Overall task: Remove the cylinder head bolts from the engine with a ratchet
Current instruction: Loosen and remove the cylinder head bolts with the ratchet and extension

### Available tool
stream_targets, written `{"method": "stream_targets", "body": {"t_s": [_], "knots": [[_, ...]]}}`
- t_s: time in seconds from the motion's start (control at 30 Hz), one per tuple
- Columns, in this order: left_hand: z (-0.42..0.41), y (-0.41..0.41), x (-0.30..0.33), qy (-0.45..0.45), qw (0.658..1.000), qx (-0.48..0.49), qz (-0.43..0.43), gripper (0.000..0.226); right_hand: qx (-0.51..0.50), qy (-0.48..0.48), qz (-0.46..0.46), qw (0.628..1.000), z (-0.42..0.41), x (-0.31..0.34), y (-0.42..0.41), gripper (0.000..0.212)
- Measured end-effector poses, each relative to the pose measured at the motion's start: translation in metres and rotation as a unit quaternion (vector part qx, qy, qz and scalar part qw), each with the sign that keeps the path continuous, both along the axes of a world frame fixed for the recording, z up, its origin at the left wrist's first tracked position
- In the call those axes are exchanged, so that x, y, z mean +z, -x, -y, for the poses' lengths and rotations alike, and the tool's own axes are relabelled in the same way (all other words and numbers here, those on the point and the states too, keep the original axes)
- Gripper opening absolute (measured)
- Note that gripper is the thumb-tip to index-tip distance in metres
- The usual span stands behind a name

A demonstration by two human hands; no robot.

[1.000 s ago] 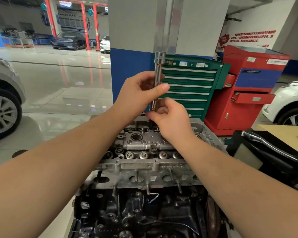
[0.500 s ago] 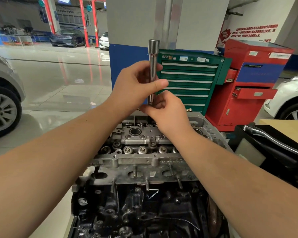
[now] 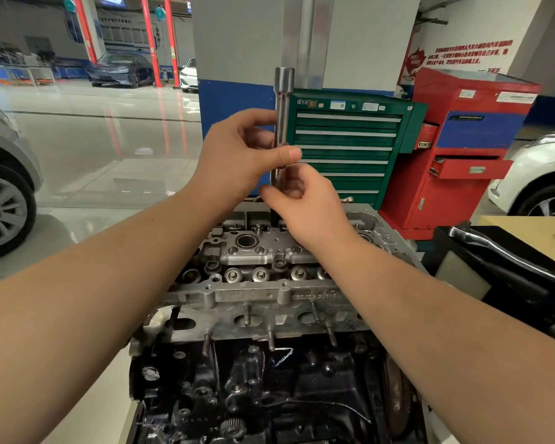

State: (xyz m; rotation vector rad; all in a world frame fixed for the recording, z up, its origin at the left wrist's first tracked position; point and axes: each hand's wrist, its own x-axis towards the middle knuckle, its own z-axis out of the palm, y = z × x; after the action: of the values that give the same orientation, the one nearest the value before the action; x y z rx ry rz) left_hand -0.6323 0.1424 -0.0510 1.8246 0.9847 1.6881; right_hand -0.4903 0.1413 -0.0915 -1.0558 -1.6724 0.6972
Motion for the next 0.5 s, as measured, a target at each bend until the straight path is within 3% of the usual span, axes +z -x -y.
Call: {"method": "stream_targets", "body": {"t_s": [0.17, 0.3, 0.47, 0.5], "knots": [[0.0021, -0.0036, 0.0016, -0.011, 0.999, -0.047, -0.007, 0.038, 0.007, 0.001, -0.005, 1.0, -0.0004, 0.0021, -0.0035, 0.013], [0.0019, -0.0026, 0.0039, -0.005, 1.0, -0.025, -0.005, 0.038, -0.015, 0.0, 0.002, 1.0, -0.0001, 0.0018, -0.0001, 0.023], [0.0016, 0.0036, 0.0023, 0.004, 0.998, -0.07, 0.011, 0.039, 0.044, 0.004, -0.018, 0.999, 0.001, 0.0016, -0.0002, 0.004], [0.002, 0.0043, 0.0027, 0.01, 0.996, -0.083, 0.02, 0.042, 0.046, 0.005, -0.022, 0.999, 0.0004, 0.0013, -0.0009, 0.01]]}}
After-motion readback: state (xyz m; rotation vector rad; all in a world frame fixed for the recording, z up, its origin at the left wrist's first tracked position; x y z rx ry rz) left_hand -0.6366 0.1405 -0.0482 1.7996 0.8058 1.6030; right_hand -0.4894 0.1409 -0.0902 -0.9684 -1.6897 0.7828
